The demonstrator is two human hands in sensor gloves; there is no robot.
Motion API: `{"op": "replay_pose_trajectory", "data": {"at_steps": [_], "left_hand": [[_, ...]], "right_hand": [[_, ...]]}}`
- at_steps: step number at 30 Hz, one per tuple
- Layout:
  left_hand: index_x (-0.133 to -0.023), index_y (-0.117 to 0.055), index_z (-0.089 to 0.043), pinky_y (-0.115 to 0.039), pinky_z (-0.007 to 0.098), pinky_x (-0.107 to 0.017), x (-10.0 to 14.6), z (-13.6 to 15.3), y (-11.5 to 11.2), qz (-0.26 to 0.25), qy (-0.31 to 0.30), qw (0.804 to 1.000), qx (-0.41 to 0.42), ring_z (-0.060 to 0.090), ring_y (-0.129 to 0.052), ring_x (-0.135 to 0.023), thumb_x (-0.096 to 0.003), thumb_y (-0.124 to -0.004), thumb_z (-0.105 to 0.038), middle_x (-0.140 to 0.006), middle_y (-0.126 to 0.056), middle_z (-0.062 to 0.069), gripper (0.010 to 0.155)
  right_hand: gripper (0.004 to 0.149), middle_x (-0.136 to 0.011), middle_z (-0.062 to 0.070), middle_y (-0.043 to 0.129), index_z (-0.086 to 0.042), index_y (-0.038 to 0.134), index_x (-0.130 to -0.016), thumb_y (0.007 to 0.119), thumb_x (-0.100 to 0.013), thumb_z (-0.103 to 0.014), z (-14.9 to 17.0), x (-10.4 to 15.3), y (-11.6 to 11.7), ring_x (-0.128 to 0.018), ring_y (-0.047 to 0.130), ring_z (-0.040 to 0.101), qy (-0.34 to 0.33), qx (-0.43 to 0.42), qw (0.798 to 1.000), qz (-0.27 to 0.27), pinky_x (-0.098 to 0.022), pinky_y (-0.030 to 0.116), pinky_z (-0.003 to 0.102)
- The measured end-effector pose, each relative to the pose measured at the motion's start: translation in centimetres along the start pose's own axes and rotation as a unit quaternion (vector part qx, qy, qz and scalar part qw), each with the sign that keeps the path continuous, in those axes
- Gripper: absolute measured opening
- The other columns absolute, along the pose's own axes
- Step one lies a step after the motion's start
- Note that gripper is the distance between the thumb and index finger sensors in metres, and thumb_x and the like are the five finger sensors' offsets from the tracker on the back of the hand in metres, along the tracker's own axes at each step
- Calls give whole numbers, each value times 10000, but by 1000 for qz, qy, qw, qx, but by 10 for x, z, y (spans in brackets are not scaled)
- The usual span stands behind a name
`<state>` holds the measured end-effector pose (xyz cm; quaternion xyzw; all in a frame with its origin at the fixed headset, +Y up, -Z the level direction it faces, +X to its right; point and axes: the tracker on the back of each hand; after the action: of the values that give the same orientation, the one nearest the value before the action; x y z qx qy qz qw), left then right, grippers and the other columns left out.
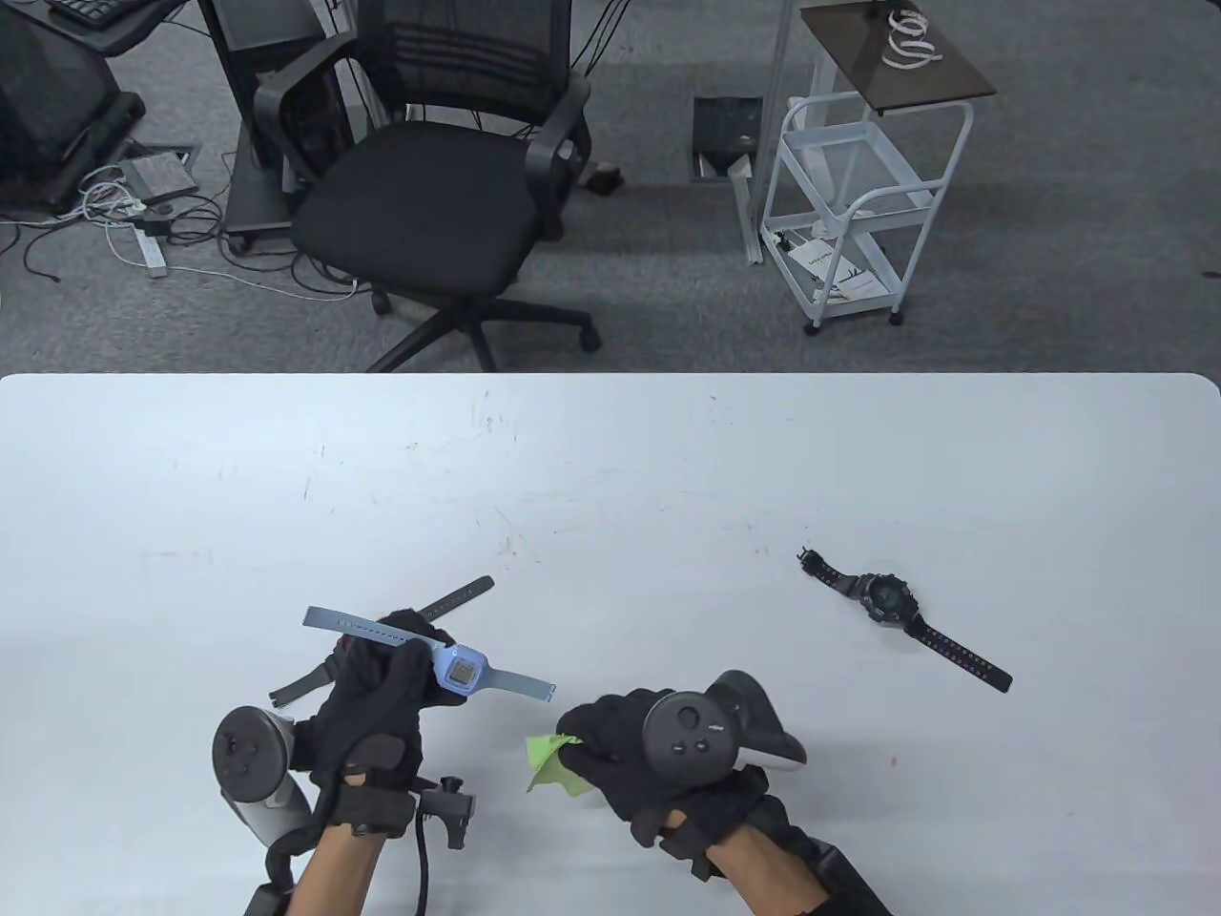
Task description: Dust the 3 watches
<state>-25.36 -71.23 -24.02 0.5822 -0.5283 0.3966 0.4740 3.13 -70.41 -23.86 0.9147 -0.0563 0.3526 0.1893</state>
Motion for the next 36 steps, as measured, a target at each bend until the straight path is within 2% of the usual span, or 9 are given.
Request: {"op": "replay_pose_trajectory", "data": {"at_steps": [7, 16, 29, 32, 34, 36], "left_hand": [[-942, -748, -102, -917, 494, -448, 0, 0, 0, -2, 1, 1000, 0, 224, -1105, -417, -529, -786, -339, -782, -976, 51, 478], [-940, -750, -99, -910, 500, -455, 0, 0, 0, -3, 7, 1000, 1, 232, -1102, -423, -527, -788, -337, -780, -977, 54, 478], [-936, -754, -92, -903, 511, -459, -1, 0, -1, 1, 11, 1000, 0, 241, -1098, -426, -525, -791, -333, -773, -980, 61, 478], [-937, -754, -92, -901, 512, -461, -1, 1, -1, 0, 12, 1000, 0, 242, -1097, -428, -525, -791, -333, -775, -977, 62, 478], [-937, -753, -93, -901, 511, -463, -1, 0, 0, 0, 12, 1000, 0, 242, -1097, -431, -527, -790, -334, -776, -977, 59, 478], [-939, -751, -94, -899, 510, -468, -1, 0, 0, -1, 12, 1000, 0, 240, -1097, -436, -528, -788, -336, -779, -976, 59, 478]], "right_hand": [[439, -947, 13, 833, -263, 720, -1037, 707, -671, -505, -16, -23, 40, -833, 882, 234, -11, 104, 991, -86, -662, 690, 560], [444, -949, 4, 828, -267, 709, -1046, 705, -672, -507, -19, -31, 65, -829, 876, 221, -23, 161, 979, -124, -662, 696, 545], [471, -966, 7, 794, -260, 667, -1070, 699, -675, -515, -22, -31, 67, -841, 844, 219, -17, 179, 974, -135, -666, 686, 543], [578, -1014, 28, 754, -252, 583, -1129, 706, -662, -570, -21, -31, 63, -880, 815, 248, -9, 164, 974, -153, -675, 670, 562], [716, -1107, 65, 647, -250, 471, -1185, 703, -638, -649, -17, -28, 56, -960, 730, 303, 11, 139, 975, -173, -698, 619, 602], [778, -1148, 92, 584, -248, 430, -1200, 685, -620, -701, -12, -25, 47, -1007, 666, 351, 9, 100, 983, -157, -708, 581, 635]]}}
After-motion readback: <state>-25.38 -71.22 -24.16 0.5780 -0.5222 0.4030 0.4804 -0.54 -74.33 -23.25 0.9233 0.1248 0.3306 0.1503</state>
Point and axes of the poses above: the tracker on the back of each hand, its own z axis roughly to the little-finger side, its own x axis roughly from the fingertips to the wrist, y = z × x
